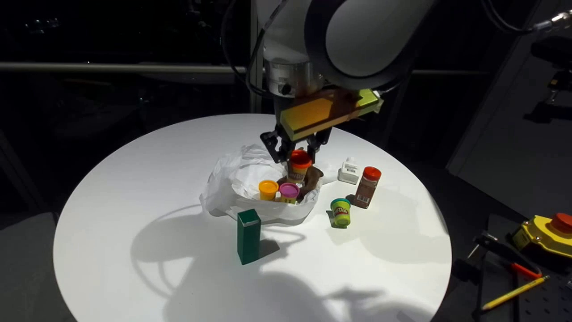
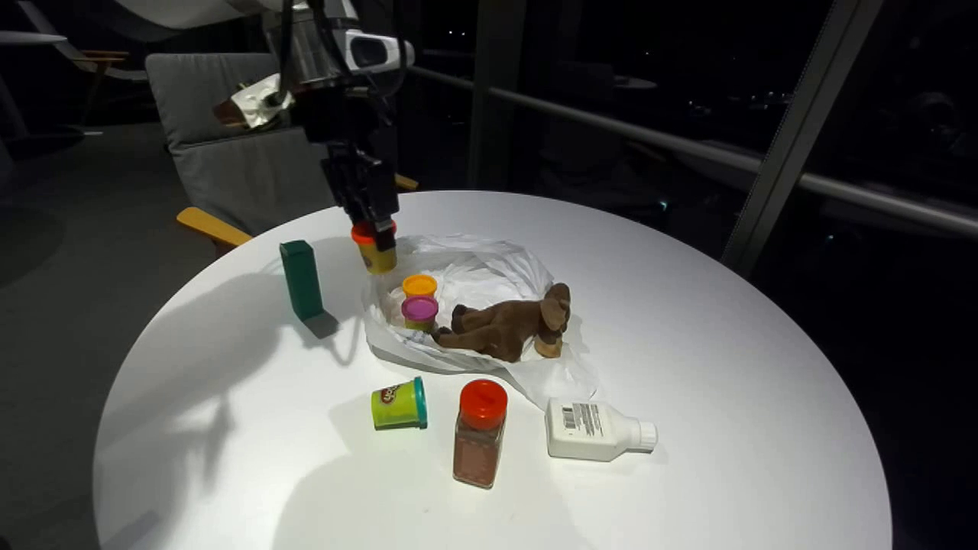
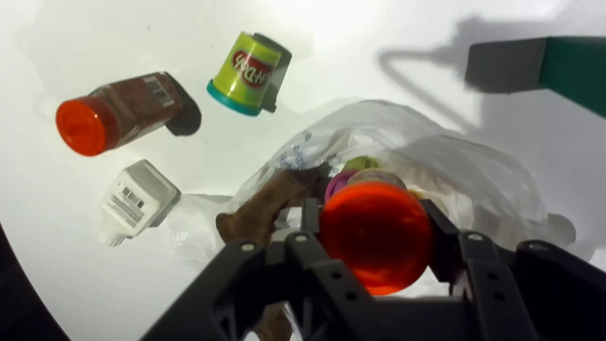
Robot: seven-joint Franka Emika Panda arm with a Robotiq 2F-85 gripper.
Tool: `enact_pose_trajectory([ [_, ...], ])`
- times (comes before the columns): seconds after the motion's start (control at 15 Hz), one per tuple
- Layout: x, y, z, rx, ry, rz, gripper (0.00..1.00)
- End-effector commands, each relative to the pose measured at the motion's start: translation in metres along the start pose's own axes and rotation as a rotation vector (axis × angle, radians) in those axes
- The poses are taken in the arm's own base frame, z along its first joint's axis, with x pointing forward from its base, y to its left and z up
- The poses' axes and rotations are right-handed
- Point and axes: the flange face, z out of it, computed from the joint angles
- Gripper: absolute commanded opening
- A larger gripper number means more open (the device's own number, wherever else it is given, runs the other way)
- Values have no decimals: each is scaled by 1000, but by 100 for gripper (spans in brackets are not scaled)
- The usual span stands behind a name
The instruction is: Remove the objects from the plastic bag and put them on the table.
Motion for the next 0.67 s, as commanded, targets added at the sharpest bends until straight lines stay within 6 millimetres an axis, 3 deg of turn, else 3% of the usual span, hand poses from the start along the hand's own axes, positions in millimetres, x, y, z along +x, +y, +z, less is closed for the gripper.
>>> enact_pose_trajectory([
  [0.0,-26,-17,14,36,-4,38,28],
  [0.33,-53,-43,58,60,-67,39,28],
  [0.6,-68,-56,71,81,-86,-2,28],
])
